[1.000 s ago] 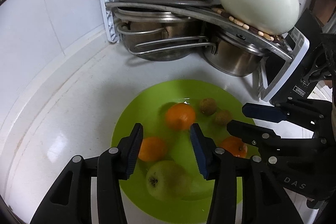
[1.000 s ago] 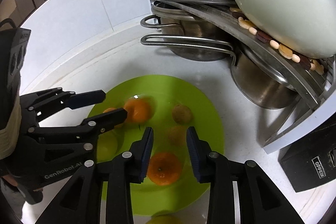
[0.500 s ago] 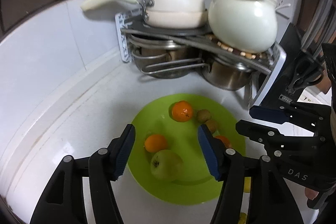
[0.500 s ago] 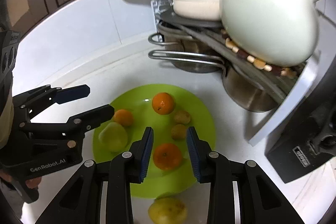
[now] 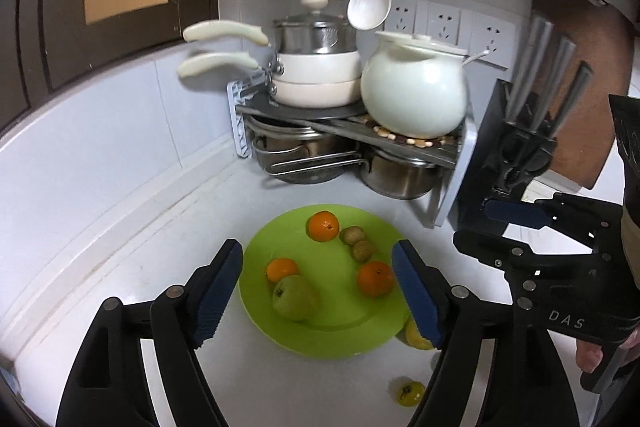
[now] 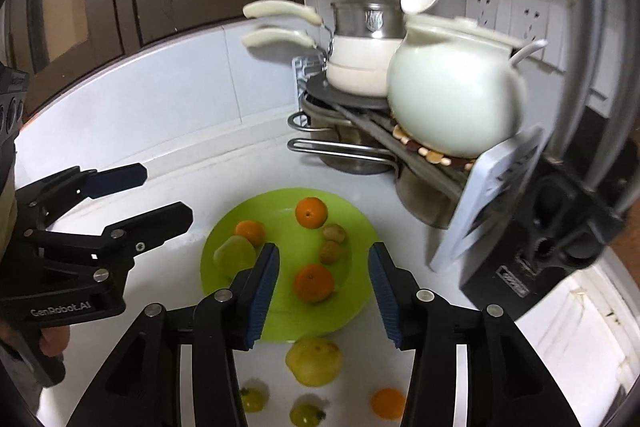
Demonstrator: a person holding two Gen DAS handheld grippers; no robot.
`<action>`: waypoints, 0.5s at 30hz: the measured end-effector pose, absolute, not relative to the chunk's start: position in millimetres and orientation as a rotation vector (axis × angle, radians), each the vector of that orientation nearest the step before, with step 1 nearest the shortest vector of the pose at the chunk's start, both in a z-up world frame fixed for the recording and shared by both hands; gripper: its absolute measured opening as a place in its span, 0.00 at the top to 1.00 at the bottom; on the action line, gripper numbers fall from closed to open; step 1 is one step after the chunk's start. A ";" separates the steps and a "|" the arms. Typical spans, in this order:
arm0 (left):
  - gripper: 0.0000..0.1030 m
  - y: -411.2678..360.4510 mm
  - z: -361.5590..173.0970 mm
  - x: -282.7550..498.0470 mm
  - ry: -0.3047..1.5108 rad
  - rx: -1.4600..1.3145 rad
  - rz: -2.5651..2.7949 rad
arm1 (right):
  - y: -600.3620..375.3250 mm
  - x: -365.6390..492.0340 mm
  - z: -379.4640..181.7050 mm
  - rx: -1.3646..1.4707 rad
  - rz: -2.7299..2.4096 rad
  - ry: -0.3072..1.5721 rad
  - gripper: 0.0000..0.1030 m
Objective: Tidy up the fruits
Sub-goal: 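Move both tools back toward the green tomatoes on the counter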
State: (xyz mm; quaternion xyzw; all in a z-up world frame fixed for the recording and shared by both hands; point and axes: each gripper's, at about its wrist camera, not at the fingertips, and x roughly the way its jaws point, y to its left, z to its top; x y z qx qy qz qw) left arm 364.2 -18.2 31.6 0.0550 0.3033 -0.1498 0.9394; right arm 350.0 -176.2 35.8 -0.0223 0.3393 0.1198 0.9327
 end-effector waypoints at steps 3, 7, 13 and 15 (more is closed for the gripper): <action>0.20 -19.4 33.2 349.2 0.606 0.115 -0.313 | -179.6 332.9 40.6 -0.051 0.238 0.676 0.50; 0.17 -23.3 30.4 330.7 0.597 0.129 -0.319 | -181.6 317.2 41.4 -0.063 0.222 0.665 0.49; 0.16 -29.7 16.7 309.8 0.607 0.147 -0.337 | -187.7 294.4 28.1 -0.060 0.217 0.694 0.49; 0.16 -31.3 11.0 305.2 0.614 0.148 -0.342 | -188.6 289.7 22.5 -0.067 0.215 0.708 0.49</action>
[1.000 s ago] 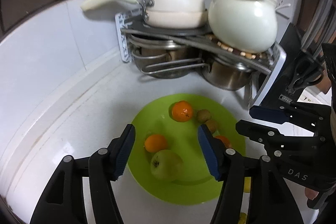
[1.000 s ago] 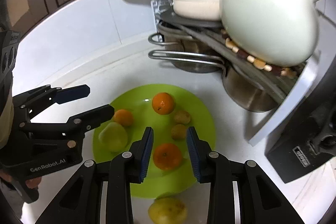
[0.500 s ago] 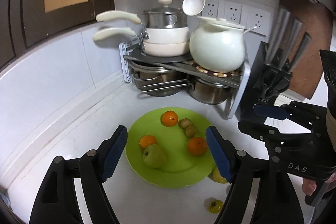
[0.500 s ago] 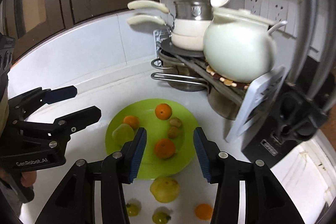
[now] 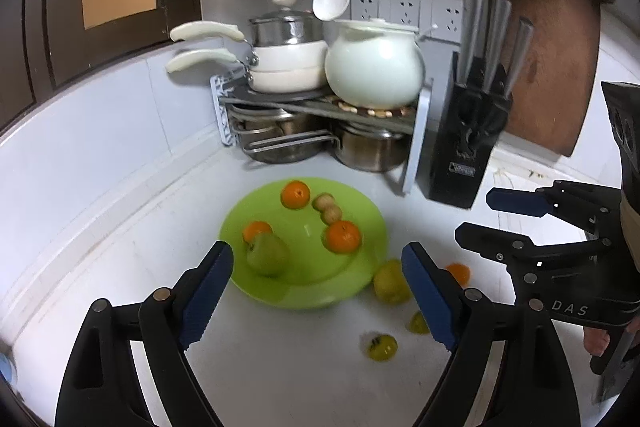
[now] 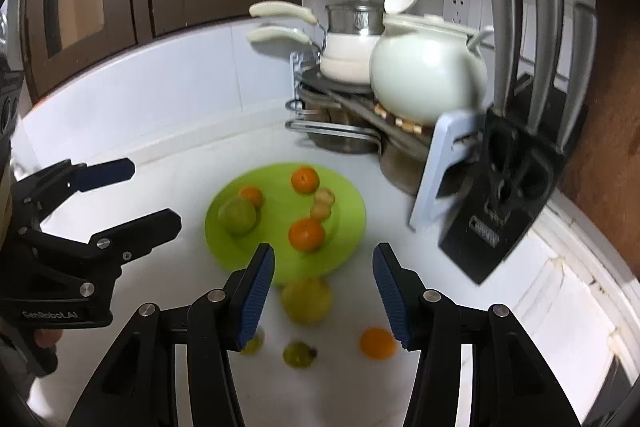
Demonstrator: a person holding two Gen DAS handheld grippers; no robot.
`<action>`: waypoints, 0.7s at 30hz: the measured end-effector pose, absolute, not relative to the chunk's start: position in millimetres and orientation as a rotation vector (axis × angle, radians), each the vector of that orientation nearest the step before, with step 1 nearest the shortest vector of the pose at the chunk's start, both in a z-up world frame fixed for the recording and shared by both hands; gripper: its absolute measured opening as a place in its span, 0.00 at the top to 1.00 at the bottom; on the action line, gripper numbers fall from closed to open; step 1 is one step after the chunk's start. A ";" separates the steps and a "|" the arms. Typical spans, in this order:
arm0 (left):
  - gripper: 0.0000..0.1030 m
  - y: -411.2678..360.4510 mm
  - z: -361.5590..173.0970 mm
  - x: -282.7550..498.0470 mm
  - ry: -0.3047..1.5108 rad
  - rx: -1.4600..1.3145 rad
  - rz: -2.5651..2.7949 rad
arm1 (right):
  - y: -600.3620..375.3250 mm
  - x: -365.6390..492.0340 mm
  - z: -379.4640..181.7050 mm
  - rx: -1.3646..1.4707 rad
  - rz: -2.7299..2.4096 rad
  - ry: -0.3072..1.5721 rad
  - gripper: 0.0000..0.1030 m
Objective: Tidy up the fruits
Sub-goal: 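Move both tools back toward the green tomatoes on the counter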
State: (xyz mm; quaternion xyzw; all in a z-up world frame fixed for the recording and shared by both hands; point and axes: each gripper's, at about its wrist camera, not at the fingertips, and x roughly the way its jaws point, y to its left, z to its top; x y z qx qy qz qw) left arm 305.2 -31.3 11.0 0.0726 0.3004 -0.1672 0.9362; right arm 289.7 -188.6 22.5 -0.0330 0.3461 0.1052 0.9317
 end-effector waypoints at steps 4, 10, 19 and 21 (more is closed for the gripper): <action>0.16 -34.8 -2.9 296.7 0.638 0.153 -0.368 | -190.0 278.6 8.4 -0.076 0.221 0.745 0.49; 0.16 -40.8 -24.2 288.9 0.681 0.172 -0.405 | -192.6 269.3 -12.6 -0.069 0.243 0.806 0.49; 0.16 -45.8 -64.1 289.6 0.747 0.197 -0.438 | -190.3 267.6 -40.8 -0.091 0.262 0.879 0.49; 0.17 -46.2 -71.0 291.9 0.760 0.205 -0.446 | -189.9 269.5 -48.0 -0.092 0.263 0.897 0.49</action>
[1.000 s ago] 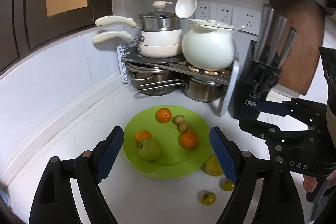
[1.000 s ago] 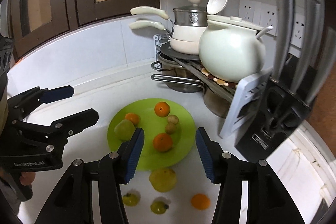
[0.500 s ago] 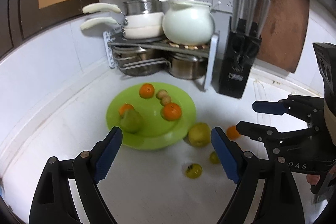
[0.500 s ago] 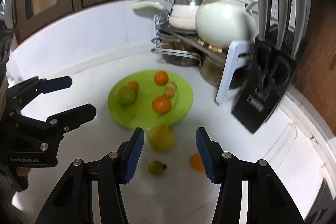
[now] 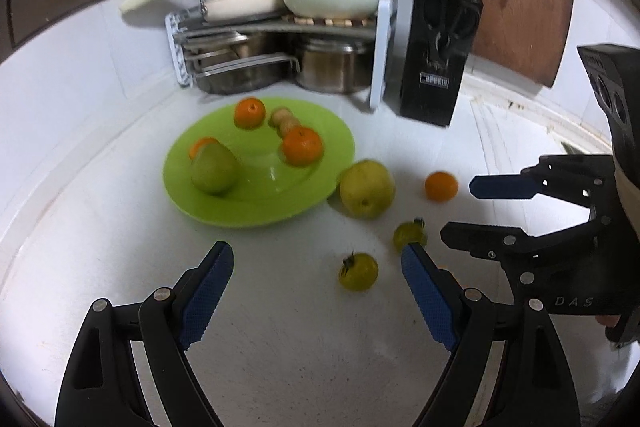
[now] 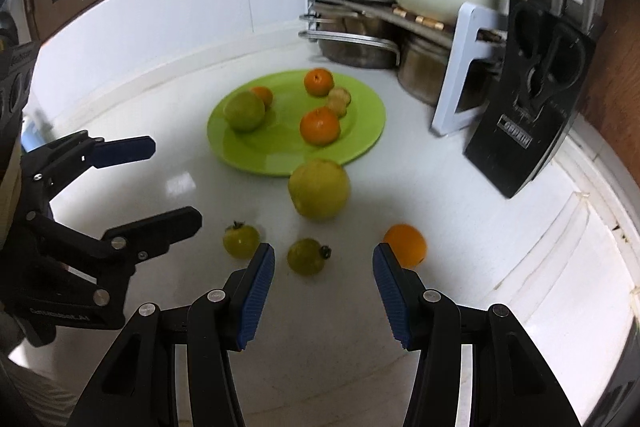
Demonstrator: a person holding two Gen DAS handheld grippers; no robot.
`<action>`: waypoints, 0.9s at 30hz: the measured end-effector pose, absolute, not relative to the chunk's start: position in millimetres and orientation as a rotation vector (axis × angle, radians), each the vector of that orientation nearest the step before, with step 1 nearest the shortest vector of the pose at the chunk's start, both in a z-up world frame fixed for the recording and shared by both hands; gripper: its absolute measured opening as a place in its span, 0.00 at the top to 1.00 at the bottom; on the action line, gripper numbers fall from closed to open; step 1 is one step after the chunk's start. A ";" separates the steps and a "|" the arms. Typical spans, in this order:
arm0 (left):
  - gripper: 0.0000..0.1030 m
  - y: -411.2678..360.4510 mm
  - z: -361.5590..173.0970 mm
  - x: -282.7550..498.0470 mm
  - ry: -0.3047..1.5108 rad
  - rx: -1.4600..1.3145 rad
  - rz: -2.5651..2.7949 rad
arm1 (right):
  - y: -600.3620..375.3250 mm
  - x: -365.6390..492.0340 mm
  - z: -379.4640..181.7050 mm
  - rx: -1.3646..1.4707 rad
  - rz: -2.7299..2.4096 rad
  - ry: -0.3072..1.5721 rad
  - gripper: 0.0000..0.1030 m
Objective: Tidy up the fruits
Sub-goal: 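Move both tools back toward the green tomatoes on the counter, then grasp a green tomato with the left tool while the right tool grasps another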
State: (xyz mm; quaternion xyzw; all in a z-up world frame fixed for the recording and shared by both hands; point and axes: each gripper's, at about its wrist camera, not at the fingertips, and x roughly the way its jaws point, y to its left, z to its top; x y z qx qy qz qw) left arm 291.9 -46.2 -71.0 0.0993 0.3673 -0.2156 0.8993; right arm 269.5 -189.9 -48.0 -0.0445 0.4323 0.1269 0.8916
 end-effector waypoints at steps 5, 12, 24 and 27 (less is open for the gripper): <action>0.18 -51.1 -88.0 294.6 0.789 0.226 -0.484 | -187.4 272.8 -63.8 -0.091 0.283 0.935 0.49; 0.32 -59.6 -107.4 306.5 0.837 0.224 -0.520 | -189.4 281.3 -79.8 -0.073 0.297 0.965 0.49; 0.56 -73.1 -120.1 315.3 0.882 0.226 -0.559 | -192.9 286.4 -89.8 -0.047 0.311 0.982 0.49; 0.69 -72.5 -120.4 315.8 0.895 0.214 -0.566 | -192.5 288.0 -91.0 -0.039 0.315 0.982 0.49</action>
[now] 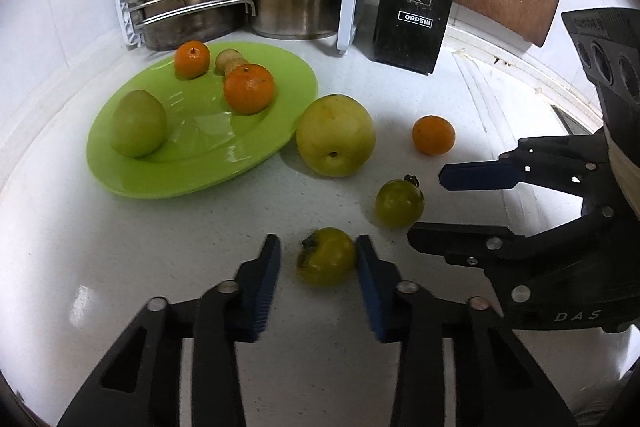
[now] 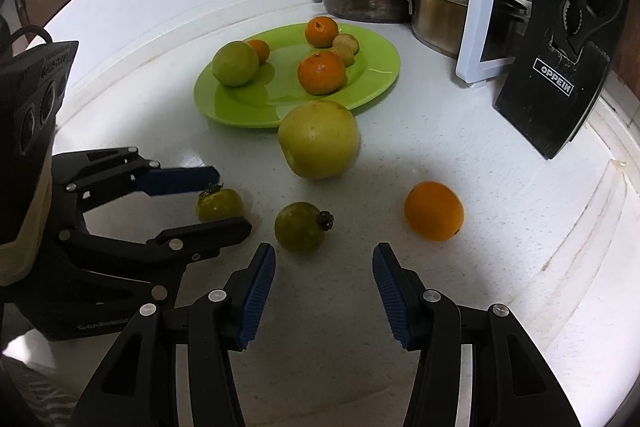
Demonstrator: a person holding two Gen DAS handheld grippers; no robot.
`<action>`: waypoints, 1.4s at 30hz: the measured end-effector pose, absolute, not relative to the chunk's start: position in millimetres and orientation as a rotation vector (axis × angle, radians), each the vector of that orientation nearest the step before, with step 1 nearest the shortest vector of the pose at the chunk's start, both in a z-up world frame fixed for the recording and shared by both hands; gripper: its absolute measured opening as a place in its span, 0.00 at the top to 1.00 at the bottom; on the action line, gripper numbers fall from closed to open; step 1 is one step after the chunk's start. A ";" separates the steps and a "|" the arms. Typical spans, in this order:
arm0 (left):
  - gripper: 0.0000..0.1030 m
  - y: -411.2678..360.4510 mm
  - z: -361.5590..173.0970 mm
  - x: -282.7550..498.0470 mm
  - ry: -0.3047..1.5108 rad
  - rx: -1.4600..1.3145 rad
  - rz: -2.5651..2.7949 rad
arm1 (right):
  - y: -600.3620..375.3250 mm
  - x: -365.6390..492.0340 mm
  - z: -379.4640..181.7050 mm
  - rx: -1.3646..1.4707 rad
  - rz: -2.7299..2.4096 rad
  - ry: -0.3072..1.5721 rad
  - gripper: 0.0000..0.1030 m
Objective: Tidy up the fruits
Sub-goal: 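Grasp a green tomato with the left tool while the right tool grasps another, then carry both green tomatoes in the tools over the green plate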
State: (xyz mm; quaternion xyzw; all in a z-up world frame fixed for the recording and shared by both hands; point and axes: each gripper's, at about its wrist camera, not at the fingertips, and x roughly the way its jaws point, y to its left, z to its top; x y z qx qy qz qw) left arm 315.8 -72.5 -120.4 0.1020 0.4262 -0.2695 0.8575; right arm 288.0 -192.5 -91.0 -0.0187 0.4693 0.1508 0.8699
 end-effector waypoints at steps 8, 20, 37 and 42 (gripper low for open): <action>0.73 -64.7 -112.2 314.7 0.886 0.181 -0.534 | -186.9 295.8 -90.0 -0.033 0.328 0.972 0.50; 0.74 -62.2 -109.8 313.9 0.891 0.151 -0.527 | -180.6 302.0 -97.5 -0.032 0.339 0.995 0.69; 0.73 -59.5 -106.0 314.3 0.874 0.135 -0.507 | -182.9 296.3 -95.2 -0.016 0.323 0.987 0.71; 0.73 -57.4 -95.9 309.5 0.848 0.127 -0.508 | -182.7 292.9 -86.8 -0.013 0.316 0.965 0.71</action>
